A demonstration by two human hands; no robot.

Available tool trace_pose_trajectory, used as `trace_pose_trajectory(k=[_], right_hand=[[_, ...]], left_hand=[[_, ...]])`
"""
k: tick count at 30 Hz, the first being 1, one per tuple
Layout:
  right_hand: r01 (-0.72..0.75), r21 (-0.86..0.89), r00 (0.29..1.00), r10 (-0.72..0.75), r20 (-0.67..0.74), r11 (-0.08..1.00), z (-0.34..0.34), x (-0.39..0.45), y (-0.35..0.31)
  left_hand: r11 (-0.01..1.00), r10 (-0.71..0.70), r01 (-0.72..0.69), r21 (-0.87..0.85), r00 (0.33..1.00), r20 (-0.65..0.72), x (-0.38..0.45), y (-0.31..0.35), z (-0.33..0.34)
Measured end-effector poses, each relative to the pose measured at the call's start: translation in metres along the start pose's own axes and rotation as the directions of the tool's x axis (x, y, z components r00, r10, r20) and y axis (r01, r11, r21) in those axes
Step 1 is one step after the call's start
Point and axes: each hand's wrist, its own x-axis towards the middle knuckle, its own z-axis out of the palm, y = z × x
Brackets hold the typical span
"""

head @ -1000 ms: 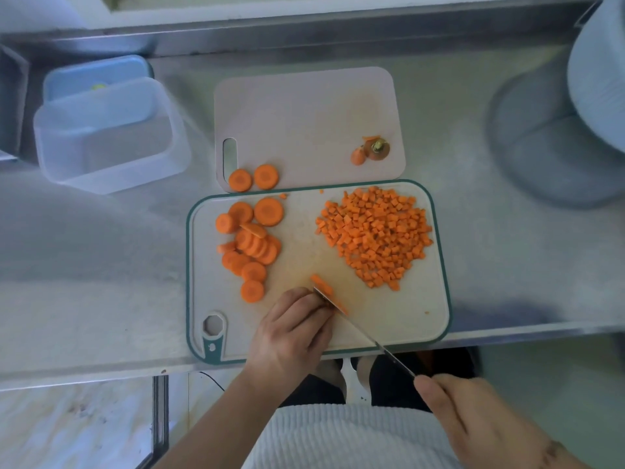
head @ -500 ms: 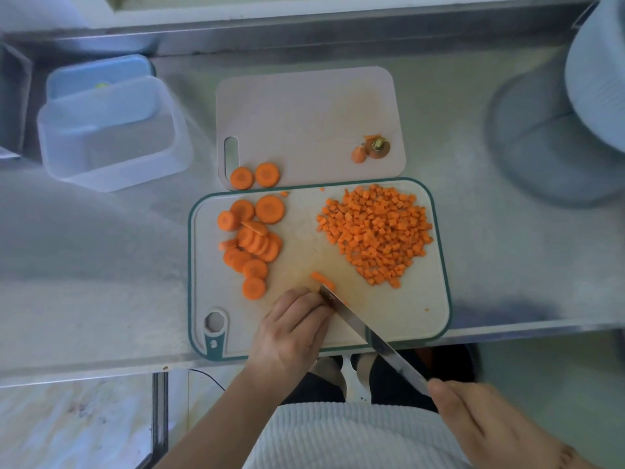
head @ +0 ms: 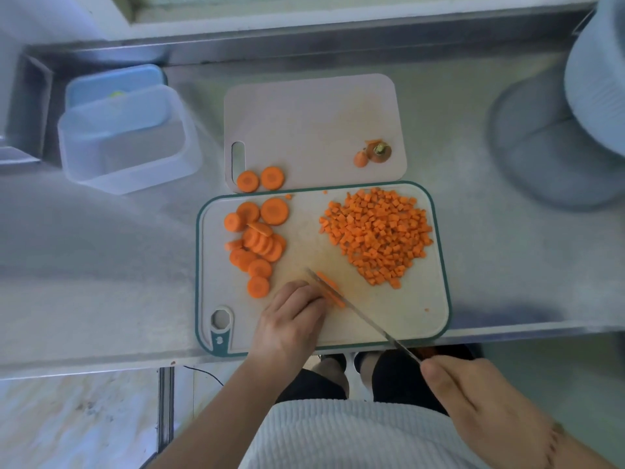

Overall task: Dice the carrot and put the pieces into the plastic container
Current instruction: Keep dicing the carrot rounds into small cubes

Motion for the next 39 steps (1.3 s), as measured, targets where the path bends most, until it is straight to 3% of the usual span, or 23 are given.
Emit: trace_pose_trajectory(k=[4,7,9,12,13,15,18,22,25,27,31,34,39], right_hand=[[0.024,-0.408,0.998,-0.043,-0.04,0.913,-0.017,-0.009,0.007],[-0.021,-0.604,0.999,-0.002,-0.038,0.797,-0.026,-0.006,0.014],[-0.029,-0.665,1.0,0.016,-0.026,0.746,-0.027,-0.002,0.017],[-0.016,-0.685,0.999,-0.017,-0.041,0.728,-0.027,0.002,0.016],[0.002,-0.683,0.998,-0.046,-0.046,0.731,-0.026,0.003,0.017],[0.052,-0.656,0.991,-0.118,-0.058,0.753,-0.021,0.005,0.016],[0.076,-0.616,0.986,-0.152,-0.073,0.784,-0.009,0.011,0.017],[0.164,-0.647,0.932,-0.332,-0.146,0.745,-0.001,0.017,0.015],[0.154,-0.62,0.956,-0.276,-0.104,0.769,0.0,0.019,0.011],[0.219,-0.64,0.934,-0.347,-0.079,0.736,0.001,0.016,0.016],[0.202,-0.653,0.97,-0.239,0.032,0.73,-0.004,0.014,0.018],[0.178,-0.649,0.977,-0.212,0.026,0.74,-0.002,0.014,0.021],[0.158,-0.634,0.979,-0.202,0.002,0.757,-0.001,0.013,0.019]], left_hand=[[0.993,0.049,-0.048,-0.108,0.999,0.005,0.0,-0.009,-0.013],[0.979,-0.088,0.063,-0.194,0.989,-0.123,0.015,-0.009,-0.031],[0.974,-0.13,0.104,-0.201,0.984,-0.124,0.035,-0.005,-0.041],[0.962,-0.08,0.13,-0.24,0.975,0.208,0.061,0.002,-0.049],[0.972,-0.052,0.123,-0.201,0.943,0.327,0.065,0.003,-0.05],[0.995,-0.025,0.062,-0.073,0.9,0.435,0.065,0.005,-0.048],[0.989,-0.141,0.112,0.092,0.89,0.434,0.058,0.01,-0.046],[0.954,-0.27,0.186,0.235,0.875,0.402,0.054,0.014,-0.045],[0.946,-0.294,0.19,0.262,0.842,0.451,0.056,0.02,-0.048],[0.933,-0.34,0.203,0.296,0.766,0.546,0.059,0.024,-0.052],[0.908,-0.419,0.292,0.301,0.657,0.627,0.075,0.026,-0.05],[0.914,-0.397,0.194,0.356,0.602,0.692,0.088,0.021,-0.042],[0.959,-0.28,0.139,0.247,0.596,0.753,0.093,0.012,-0.045]])
